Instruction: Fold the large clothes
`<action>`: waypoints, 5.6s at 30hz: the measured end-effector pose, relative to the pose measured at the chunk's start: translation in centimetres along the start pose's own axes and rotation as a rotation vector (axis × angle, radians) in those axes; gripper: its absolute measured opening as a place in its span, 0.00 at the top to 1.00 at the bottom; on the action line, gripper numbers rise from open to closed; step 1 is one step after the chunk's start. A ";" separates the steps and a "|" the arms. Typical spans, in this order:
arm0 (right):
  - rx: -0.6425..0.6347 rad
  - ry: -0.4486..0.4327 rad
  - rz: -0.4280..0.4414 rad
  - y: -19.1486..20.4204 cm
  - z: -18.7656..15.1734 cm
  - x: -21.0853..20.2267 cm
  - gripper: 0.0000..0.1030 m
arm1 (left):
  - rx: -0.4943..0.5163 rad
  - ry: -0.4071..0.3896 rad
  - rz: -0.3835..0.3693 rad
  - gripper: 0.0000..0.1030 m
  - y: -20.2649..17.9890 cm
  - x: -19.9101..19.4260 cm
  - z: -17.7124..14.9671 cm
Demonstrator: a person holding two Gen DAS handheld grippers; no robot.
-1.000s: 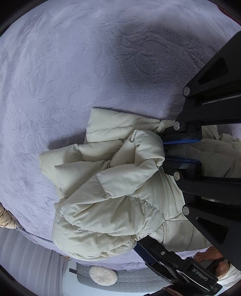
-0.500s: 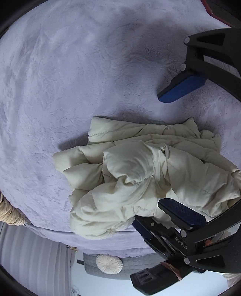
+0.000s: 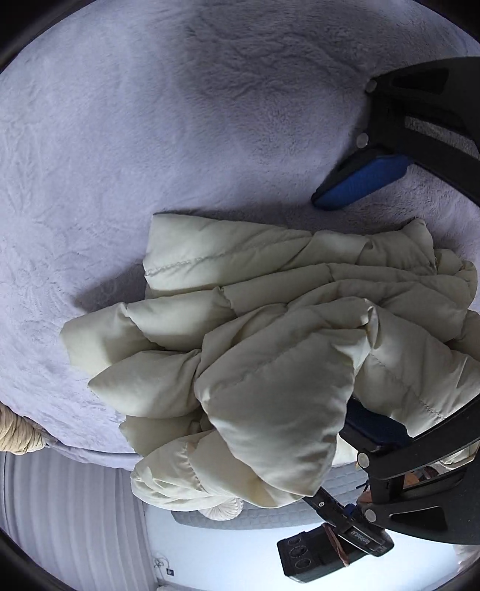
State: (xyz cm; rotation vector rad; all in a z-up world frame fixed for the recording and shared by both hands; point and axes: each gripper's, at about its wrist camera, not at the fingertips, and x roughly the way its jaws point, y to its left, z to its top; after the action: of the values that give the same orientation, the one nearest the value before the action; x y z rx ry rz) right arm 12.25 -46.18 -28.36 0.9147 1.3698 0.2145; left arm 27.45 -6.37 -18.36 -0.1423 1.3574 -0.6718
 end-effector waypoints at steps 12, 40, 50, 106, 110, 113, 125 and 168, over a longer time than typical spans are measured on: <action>-0.059 0.035 0.085 1.7 -0.8 0.2 0.05 | -0.113 0.154 -0.273 0.17 3.6 6.3 -0.9; 0.004 -0.016 0.293 1.7 -5.8 -3.7 0.60 | 0.032 0.022 -0.023 0.32 -2.9 -0.7 -2.9; -0.061 0.053 0.299 4.5 -8.3 -4.3 0.60 | -0.031 -0.011 0.039 0.32 -3.7 -5.3 -7.5; -0.377 0.022 -0.308 12.8 -22.2 3.6 0.98 | 0.148 -0.016 0.097 0.27 -4.7 -4.8 -10.0; -0.300 -0.012 -0.247 9.8 -21.7 4.0 0.99 | 0.110 0.033 0.116 0.27 -3.0 0.5 -8.6; -0.259 -0.024 -0.197 8.2 -20.6 4.2 0.99 | 0.137 0.037 0.135 0.27 -2.8 2.6 -8.3; -0.231 0.006 -0.148 4.7 -18.1 2.8 1.00 | 0.144 0.025 0.146 0.27 -2.1 4.4 -8.7; -0.197 0.008 -0.258 10.3 -19.2 0.4 0.94 | -0.026 -0.005 0.295 0.27 1.8 -10.7 -22.0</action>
State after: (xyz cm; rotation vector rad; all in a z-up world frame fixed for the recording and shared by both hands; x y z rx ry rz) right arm -1.11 -30.96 -20.47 0.5678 1.4309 0.1525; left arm 7.04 6.77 -15.25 0.0356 1.3489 -0.4052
